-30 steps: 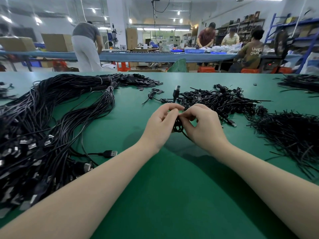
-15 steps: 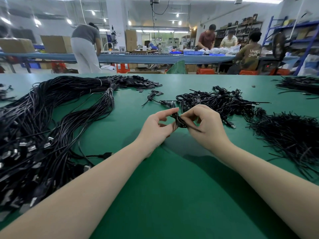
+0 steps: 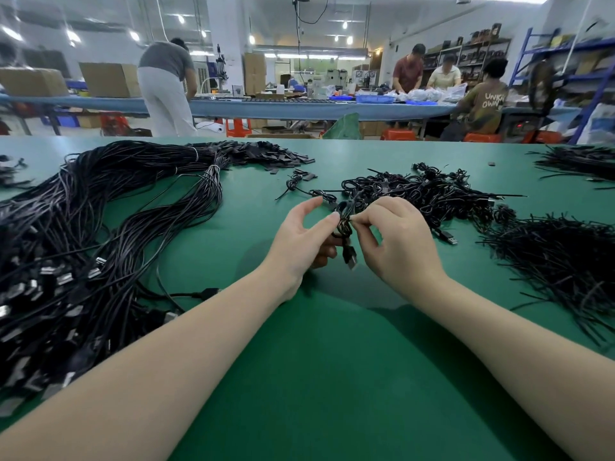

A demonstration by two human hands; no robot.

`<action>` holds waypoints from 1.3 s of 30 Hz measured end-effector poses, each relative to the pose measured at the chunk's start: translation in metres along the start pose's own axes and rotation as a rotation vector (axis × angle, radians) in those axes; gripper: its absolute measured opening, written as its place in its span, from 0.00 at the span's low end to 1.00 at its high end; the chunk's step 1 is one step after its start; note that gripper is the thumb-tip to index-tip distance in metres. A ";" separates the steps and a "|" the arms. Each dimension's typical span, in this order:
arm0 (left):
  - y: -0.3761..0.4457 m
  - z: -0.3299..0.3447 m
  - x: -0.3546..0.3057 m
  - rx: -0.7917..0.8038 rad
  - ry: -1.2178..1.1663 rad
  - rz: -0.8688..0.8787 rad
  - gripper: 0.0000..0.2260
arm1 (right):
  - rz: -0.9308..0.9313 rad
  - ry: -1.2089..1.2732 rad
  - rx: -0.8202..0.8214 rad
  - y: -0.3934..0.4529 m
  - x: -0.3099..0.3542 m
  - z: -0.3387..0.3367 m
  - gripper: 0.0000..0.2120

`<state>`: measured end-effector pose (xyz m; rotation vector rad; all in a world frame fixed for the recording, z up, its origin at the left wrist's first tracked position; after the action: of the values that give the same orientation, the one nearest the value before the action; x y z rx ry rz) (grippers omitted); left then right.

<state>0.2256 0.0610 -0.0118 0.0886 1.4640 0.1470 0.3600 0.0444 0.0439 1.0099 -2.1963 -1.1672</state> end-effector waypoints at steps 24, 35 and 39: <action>-0.001 -0.004 -0.005 -0.105 0.215 0.176 0.03 | 0.327 0.225 0.056 -0.006 -0.023 0.017 0.04; -0.003 0.017 -0.014 0.001 -0.302 -0.405 0.11 | -0.145 -0.082 -0.162 0.001 0.008 -0.011 0.02; 0.003 0.000 -0.039 0.040 0.209 -0.331 0.06 | -0.119 -0.144 -0.089 0.021 -0.008 -0.016 0.04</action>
<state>0.2217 0.0582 0.0271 -0.1408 1.6686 -0.1476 0.3673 0.0506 0.0701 1.0610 -2.1964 -1.4187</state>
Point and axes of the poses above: each hand's wrist, its own y-axis towards the middle knuckle, its own z-axis out of the palm, x = y × z, the point moved 7 cm from there along y, towards the middle knuckle, and after that the axes turned 4 degrees about x, right-handed, at the moved point
